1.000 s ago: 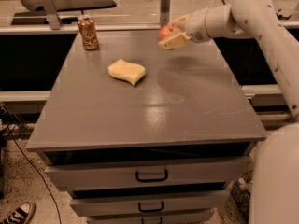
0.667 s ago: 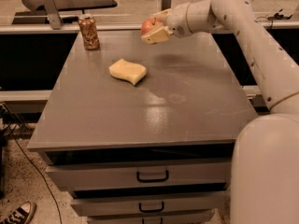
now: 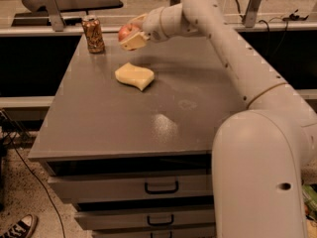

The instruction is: Move apple near orange can

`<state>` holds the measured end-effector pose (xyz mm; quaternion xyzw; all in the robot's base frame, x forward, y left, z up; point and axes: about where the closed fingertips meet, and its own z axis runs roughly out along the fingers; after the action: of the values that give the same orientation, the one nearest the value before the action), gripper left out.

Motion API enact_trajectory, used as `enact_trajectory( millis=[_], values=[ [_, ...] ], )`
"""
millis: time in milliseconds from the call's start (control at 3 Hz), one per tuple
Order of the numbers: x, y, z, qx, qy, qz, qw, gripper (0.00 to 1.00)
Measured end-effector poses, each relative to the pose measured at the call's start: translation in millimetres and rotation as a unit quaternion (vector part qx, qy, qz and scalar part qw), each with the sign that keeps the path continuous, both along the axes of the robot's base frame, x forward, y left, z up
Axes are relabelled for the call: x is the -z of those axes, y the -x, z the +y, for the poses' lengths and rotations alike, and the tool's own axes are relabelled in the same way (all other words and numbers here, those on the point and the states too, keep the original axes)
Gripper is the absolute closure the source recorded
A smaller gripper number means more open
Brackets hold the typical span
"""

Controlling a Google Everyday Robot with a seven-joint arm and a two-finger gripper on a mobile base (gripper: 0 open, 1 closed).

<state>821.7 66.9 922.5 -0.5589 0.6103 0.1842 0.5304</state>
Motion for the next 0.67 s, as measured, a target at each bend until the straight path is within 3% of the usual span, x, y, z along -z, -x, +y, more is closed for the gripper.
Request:
enact_trajectory(
  millis=[667],
  values=[
    [26.2,-16.6,62.4,0.033,0.024,0.008,0.9991,1.0]
  ],
)
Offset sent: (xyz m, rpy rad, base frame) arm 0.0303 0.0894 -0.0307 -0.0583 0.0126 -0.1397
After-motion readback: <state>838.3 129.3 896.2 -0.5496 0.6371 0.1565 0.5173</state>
